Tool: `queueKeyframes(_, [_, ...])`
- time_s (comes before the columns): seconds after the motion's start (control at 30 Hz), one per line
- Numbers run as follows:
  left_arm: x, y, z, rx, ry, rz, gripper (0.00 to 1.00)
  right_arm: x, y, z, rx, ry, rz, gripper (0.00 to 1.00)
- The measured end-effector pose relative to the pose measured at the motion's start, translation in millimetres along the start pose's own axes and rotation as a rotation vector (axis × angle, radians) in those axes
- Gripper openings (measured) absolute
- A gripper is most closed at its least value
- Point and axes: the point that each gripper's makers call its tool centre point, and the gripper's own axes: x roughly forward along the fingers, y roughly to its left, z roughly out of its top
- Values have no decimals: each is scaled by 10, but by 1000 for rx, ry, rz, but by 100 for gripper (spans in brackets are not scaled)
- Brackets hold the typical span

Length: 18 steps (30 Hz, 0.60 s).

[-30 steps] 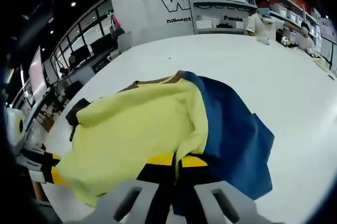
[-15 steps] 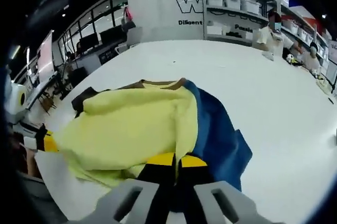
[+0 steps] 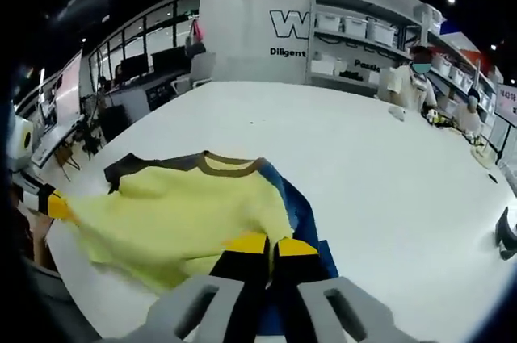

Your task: Fold the garment on the visible template until the final outline fits inside the template.

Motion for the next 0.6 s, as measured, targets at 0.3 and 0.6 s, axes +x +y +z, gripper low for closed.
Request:
queueKeyframes(0.3, [179, 117, 297, 30, -20, -5, 3, 349, 0, 261, -68, -22, 34, 0])
queueKeyframes(0.6, [467, 288, 391, -56, -32, 44, 3, 764, -26, 317, -49, 7, 31, 0])
